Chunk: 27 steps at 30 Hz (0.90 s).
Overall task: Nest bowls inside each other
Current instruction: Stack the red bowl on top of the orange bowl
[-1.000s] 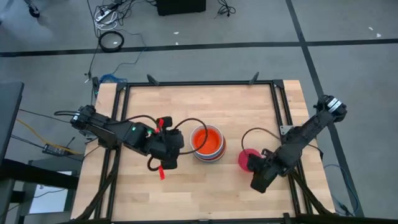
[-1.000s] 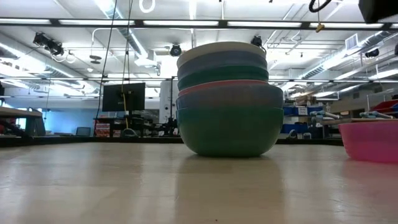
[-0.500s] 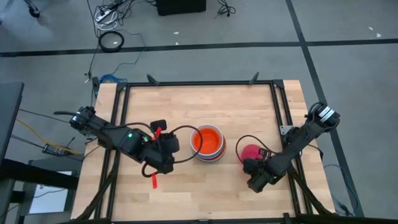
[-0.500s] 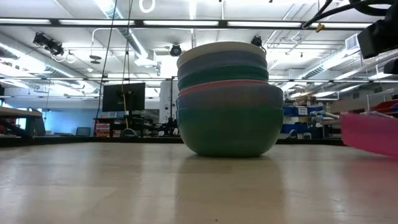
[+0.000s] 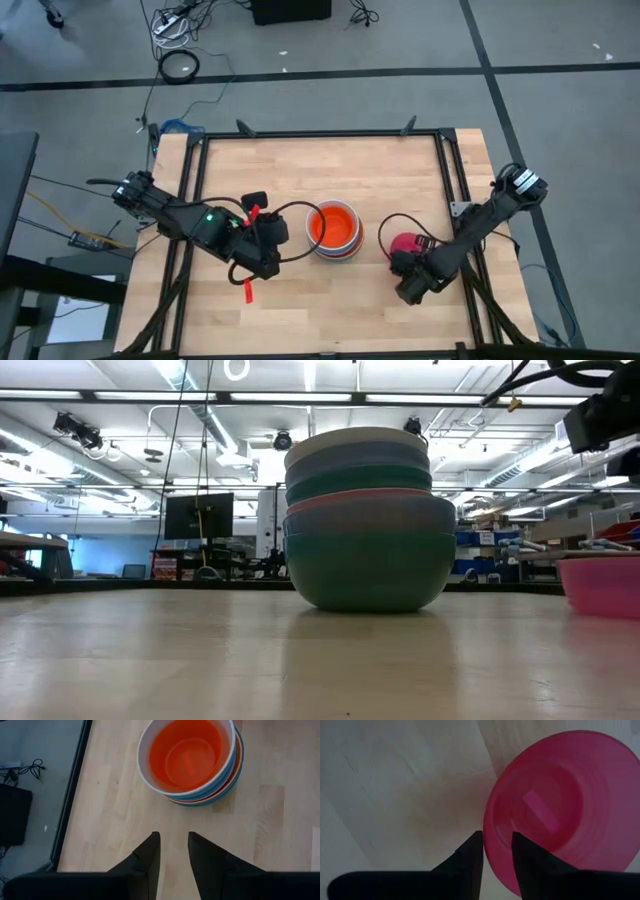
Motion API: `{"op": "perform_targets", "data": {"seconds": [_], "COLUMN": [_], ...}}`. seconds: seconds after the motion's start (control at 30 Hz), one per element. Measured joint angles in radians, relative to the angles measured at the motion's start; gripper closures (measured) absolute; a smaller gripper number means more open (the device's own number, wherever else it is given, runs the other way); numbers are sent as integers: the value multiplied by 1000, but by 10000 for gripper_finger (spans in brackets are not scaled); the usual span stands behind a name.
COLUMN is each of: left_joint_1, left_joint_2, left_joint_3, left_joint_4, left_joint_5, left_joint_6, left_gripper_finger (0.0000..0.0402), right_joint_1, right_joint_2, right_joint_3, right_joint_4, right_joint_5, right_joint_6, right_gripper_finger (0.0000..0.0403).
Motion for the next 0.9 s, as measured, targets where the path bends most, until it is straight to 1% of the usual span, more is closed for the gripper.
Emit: {"op": "perform_targets", "data": {"seconds": [0.13, 0.23, 0.3, 0.4, 0.43, 0.6, 0.8, 0.9], "left_joint_1": [0, 0, 0, 0, 0, 0, 0, 0], "left_joint_2": [0, 0, 0, 0, 0, 1, 1, 1], "left_joint_3": [0, 0, 0, 0, 0, 0, 0, 0], "left_joint_4": [0, 0, 0, 0, 0, 0, 0, 0], "left_joint_5": [0, 0, 0, 0, 0, 0, 0, -2], "left_joint_6": [0, 0, 0, 0, 0, -1, -1, -1], "left_gripper_finger": [294, 294, 294, 294, 294, 294, 294, 294], "right_joint_1": [-18, -32, -40, -50, -52, -69, -68, -68], "right_joint_2": [0, 0, 0, 0, 0, 0, -23, -49], "right_joint_3": [0, 0, 0, 0, 0, -7, -8, 4], "right_joint_4": [0, 0, -1, 0, 0, -9, -21, -35], "right_joint_5": [-3, -25, -39, -52, -52, -51, 21, 76], "right_joint_6": [-15, -23, -26, -52, -61, -53, -50, -54], "right_gripper_finger": [322, 335, 352, 390, 396, 401, 402, 402]}}
